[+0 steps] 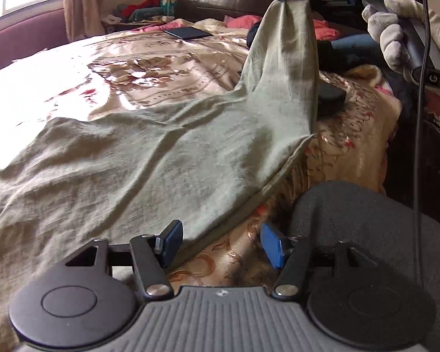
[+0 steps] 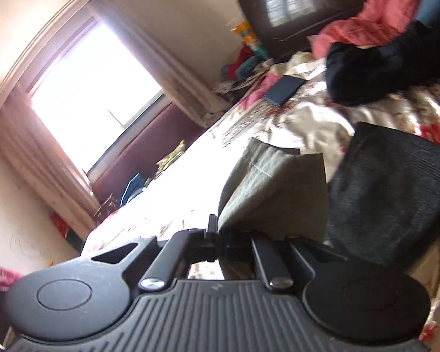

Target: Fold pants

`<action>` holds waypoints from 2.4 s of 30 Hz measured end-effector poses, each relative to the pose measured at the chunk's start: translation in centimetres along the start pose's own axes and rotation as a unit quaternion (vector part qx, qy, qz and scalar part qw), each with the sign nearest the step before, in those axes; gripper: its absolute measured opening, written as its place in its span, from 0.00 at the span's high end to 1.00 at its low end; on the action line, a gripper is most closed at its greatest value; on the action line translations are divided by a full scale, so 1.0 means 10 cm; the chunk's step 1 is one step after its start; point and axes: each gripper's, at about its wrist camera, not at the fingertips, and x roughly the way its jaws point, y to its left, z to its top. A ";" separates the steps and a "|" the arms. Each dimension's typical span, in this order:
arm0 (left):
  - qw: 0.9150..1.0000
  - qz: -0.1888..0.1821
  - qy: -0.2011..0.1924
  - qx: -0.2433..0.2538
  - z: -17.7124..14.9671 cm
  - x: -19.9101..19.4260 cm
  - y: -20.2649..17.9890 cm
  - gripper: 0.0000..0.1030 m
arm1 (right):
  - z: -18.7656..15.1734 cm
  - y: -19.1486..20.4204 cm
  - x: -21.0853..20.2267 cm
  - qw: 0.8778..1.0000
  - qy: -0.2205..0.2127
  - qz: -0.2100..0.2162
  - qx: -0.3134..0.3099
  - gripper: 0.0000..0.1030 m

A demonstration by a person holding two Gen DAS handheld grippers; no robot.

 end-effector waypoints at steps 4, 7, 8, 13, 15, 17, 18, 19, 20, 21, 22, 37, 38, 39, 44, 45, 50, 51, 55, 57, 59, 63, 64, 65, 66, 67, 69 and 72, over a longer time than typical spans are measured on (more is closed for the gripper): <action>0.997 0.059 -0.040 -0.034 -0.01 -0.33 0.29 0.31 | -0.35 0.89 0.39 0.989 0.065 0.074 -0.108 0.95; 0.991 0.099 -0.056 -0.065 -0.06 -0.55 0.52 0.31 | -0.78 1.50 0.72 0.967 0.113 0.114 -0.197 0.95; 0.988 0.120 -0.058 -0.072 -0.09 -0.63 0.60 0.31 | -0.97 1.68 0.83 0.957 0.132 0.130 -0.224 0.95; 0.973 0.170 -0.076 -0.134 -0.27 -0.96 0.90 0.31 | -2.02 2.38 1.24 0.889 0.228 0.186 -0.352 0.95; 0.969 0.178 -0.082 -0.150 -0.33 -1.03 0.96 0.31 | -2.42 2.57 1.25 0.860 0.247 0.201 -0.399 0.95; 0.965 0.195 -0.070 -0.160 -0.38 -1.05 0.99 0.32 | -2.65 2.69 1.26 0.839 0.255 0.205 -0.435 0.95; 0.963 0.195 -0.070 -0.173 -0.41 -1.06 1.03 0.32 | -2.71 2.71 1.28 0.836 0.258 0.204 -0.439 0.95; 0.962 0.191 -0.072 -0.182 -0.43 -1.09 1.06 0.32 | -2.73 2.73 1.30 0.835 0.267 0.201 -0.437 0.95; 0.961 0.187 -0.074 -0.187 -0.45 -1.11 1.09 0.32 | -2.75 2.75 1.31 0.835 0.274 0.197 -0.435 0.95; 0.961 0.183 -0.078 -0.194 -0.46 -1.13 1.11 0.32 | -2.75 2.76 1.33 0.836 0.276 0.192 -0.434 0.95; 0.960 0.177 -0.083 -0.199 -0.48 -1.16 1.14 0.32 | -2.78 2.79 1.34 0.835 0.277 0.188 -0.437 0.95; 0.933 0.169 -0.107 -0.298 -0.86 -1.44 1.51 0.32 | -3.30 3.24 1.42 0.776 0.266 0.188 -0.541 0.80; 0.933 0.166 -0.111 -0.300 -0.87 -1.45 1.52 0.32 | -3.29 3.26 1.42 0.778 0.267 0.188 -0.537 0.90; 0.933 0.166 -0.115 -0.299 -0.88 -1.47 1.51 0.32 | -3.27 3.28 1.41 0.782 0.271 0.189 -0.529 0.95; 0.937 0.182 -0.130 -0.267 -0.90 -1.55 1.43 0.32 | -2.67 3.36 1.29 0.864 0.189 0.190 -0.427 0.95; 0.939 0.184 -0.133 -0.260 -0.88 -1.56 1.40 0.32 | -2.54 3.38 1.23 0.878 0.162 0.195 -0.406 0.95; 0.948 0.184 -0.113 -0.232 -0.87 -1.57 1.32 0.32 | -2.83 3.48 1.18 0.830 0.205 0.235 -0.463 0.89; 0.950 0.187 -0.104 -0.227 -0.88 -1.56 1.29 0.32 | -3.04 3.45 1.22 0.807 0.240 0.238 -0.485 0.88; 0.953 0.198 -0.071 -0.218 -0.95 -1.56 1.23 0.32 | -3.50 3.24 1.38 0.766 0.353 0.237 -0.482 0.75; 0.953 0.194 -0.069 -0.221 -0.97 -1.58 1.22 0.32 | -3.40 3.14 1.34 0.780 0.352 0.245 -0.456 0.72; 0.955 0.188 -0.071 -0.220 -0.93 -1.59 1.22 0.32 | -3.15 3.04 1.28 0.803 0.333 0.249 -0.428 0.67; 0.961 0.182 -0.103 -0.178 -0.68 -1.58 1.16 0.32 | -2.53 2.61 1.20 0.857 0.288 0.212 -0.372 0.64; 0.963 0.179 -0.114 -0.164 -0.61 -1.56 1.14 0.30 | -2.40 2.47 1.21 0.867 0.274 0.194 -0.368 0.64; 0.965 0.176 -0.119 -0.152 -0.55 -1.51 1.14 0.28 | -2.29 2.32 1.23 0.876 0.262 0.172 -0.366 0.64; 0.968 0.174 -0.119 -0.138 -0.46 -1.41 1.15 0.28 | -2.20 2.20 1.27 0.882 0.261 0.153 -0.361 0.64; 0.970 0.171 -0.117 -0.129 -0.38 -1.31 1.16 0.28 | -2.11 2.05 1.36 0.889 0.268 0.132 -0.348 0.62; 0.975 0.155 -0.113 -0.116 -0.25 -1.09 1.21 0.28 | -2.02 1.80 1.55 0.895 0.283 0.116 -0.324 0.62; 0.979 0.147 -0.064 -0.129 -0.16 -0.75 1.38 0.28 | -1.94 1.49 1.82 0.903 0.286 0.069 -0.313 0.64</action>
